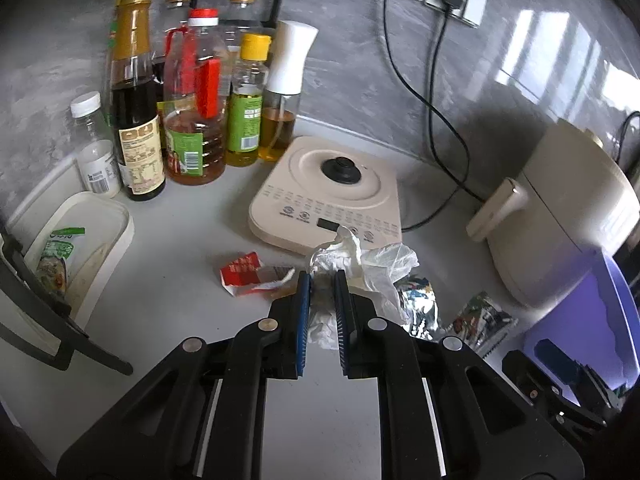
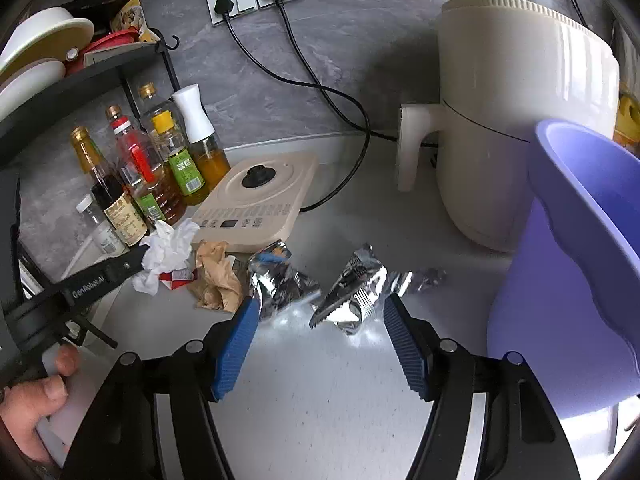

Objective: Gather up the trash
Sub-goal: 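Grasp the silver foil packet with the right tool while the left tool holds the bag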

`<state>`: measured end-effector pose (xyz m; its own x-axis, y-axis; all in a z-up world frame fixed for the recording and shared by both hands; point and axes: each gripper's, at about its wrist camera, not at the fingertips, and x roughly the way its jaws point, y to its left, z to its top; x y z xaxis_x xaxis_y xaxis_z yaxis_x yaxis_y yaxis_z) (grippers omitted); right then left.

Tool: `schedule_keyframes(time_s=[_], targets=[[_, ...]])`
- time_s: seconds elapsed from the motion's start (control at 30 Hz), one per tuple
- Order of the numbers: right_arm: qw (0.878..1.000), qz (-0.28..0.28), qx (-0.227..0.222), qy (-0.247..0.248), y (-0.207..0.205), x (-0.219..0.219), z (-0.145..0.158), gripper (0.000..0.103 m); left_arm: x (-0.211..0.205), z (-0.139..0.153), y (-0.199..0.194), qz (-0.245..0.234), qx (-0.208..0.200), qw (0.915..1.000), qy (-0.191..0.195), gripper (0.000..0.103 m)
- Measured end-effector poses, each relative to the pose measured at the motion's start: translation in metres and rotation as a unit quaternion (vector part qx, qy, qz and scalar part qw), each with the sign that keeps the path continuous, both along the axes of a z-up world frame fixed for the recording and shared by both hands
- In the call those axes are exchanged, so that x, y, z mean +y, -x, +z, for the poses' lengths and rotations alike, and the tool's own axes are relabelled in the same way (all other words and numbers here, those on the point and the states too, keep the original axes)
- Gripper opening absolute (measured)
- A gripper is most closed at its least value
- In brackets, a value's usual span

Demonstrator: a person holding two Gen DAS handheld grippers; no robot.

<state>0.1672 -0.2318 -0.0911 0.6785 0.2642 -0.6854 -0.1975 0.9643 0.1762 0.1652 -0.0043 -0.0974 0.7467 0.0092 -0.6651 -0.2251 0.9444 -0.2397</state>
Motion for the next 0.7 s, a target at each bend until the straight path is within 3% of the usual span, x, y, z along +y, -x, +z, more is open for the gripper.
schedule_keyframes(time_s=[0.5,0.6,0.7], targets=[[0.999,-0.005,0.034,-0.003,-0.041,0.001,-0.033,0.065,0.005,-0.02,-0.022,0.02,0.021,0.9996,0.0,0.013],[0.998,0.004,0.054,0.009,-0.049,0.01,-0.042,0.035,0.006,-0.021,-0.025,0.02,0.024,0.9995,0.002,0.013],[0.999,0.007,0.045,0.018,-0.045,0.016,-0.036,0.023,0.007,-0.017,-0.024,0.016,0.02,0.9997,0.003,0.013]])
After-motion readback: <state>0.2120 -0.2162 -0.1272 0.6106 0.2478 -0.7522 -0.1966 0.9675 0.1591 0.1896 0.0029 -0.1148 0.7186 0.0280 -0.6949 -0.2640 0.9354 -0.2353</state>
